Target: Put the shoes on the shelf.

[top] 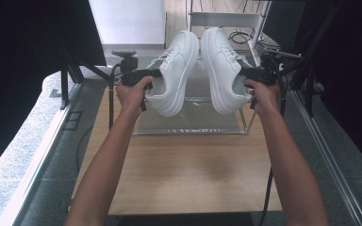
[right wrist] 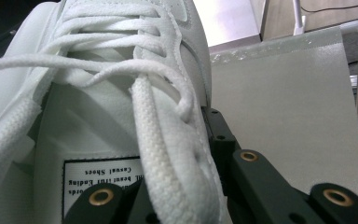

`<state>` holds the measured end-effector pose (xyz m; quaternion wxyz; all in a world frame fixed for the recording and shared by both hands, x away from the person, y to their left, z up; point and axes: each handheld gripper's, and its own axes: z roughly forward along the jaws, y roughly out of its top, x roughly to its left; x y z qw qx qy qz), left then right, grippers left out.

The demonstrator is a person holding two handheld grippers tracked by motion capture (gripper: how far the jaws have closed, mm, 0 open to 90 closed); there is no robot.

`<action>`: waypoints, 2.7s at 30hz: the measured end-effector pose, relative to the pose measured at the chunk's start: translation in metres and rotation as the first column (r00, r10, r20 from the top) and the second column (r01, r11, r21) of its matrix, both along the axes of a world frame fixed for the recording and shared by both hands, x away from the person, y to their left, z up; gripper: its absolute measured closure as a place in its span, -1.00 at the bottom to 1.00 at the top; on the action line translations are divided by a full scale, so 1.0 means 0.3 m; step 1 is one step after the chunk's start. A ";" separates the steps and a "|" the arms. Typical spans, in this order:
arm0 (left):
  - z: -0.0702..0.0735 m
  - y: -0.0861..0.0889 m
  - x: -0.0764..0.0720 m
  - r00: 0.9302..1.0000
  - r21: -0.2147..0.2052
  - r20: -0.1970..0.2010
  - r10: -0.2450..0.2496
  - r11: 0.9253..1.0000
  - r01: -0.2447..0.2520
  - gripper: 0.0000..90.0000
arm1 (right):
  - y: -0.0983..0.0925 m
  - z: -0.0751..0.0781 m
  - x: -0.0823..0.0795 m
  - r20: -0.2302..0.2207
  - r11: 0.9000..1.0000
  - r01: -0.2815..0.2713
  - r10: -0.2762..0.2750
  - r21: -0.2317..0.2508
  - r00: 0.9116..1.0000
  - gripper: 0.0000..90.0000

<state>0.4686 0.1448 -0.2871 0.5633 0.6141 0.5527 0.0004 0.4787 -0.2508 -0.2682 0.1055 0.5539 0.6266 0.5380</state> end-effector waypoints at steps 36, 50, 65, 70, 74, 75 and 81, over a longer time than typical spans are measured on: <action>-0.012 -0.042 0.195 0.970 0.139 -0.110 0.217 0.970 -0.201 0.83 | 0.112 0.005 0.187 -0.056 0.983 0.096 -0.106 -0.154 0.993 0.92; -0.006 -0.084 0.234 0.970 0.142 -0.100 0.220 0.968 -0.205 0.80 | 0.158 -0.011 0.251 -0.099 0.973 0.137 -0.158 -0.186 0.983 0.88; -0.024 -0.152 0.265 0.978 0.142 -0.094 0.185 0.975 -0.171 0.37 | 0.180 -0.054 0.284 -0.099 0.977 0.148 -0.164 -0.154 0.982 0.37; -0.010 -0.141 0.254 0.984 0.089 -0.096 0.153 0.985 -0.145 0.08 | 0.177 -0.018 0.253 -0.045 0.981 0.143 -0.150 -0.131 0.988 0.17; 0.038 -0.113 0.215 0.988 0.027 -0.052 0.143 0.990 -0.142 0.05 | 0.174 0.019 0.218 0.008 0.984 0.127 -0.127 -0.129 0.992 0.09; 0.046 -0.105 0.207 0.989 0.026 -0.044 0.141 0.990 -0.140 0.03 | 0.167 0.033 0.199 0.031 0.987 0.111 -0.108 -0.117 0.994 0.09; 0.088 -0.037 0.129 0.993 0.060 0.008 0.121 0.991 -0.121 0.20 | 0.118 0.082 0.110 0.124 0.988 0.077 -0.061 -0.130 0.990 0.32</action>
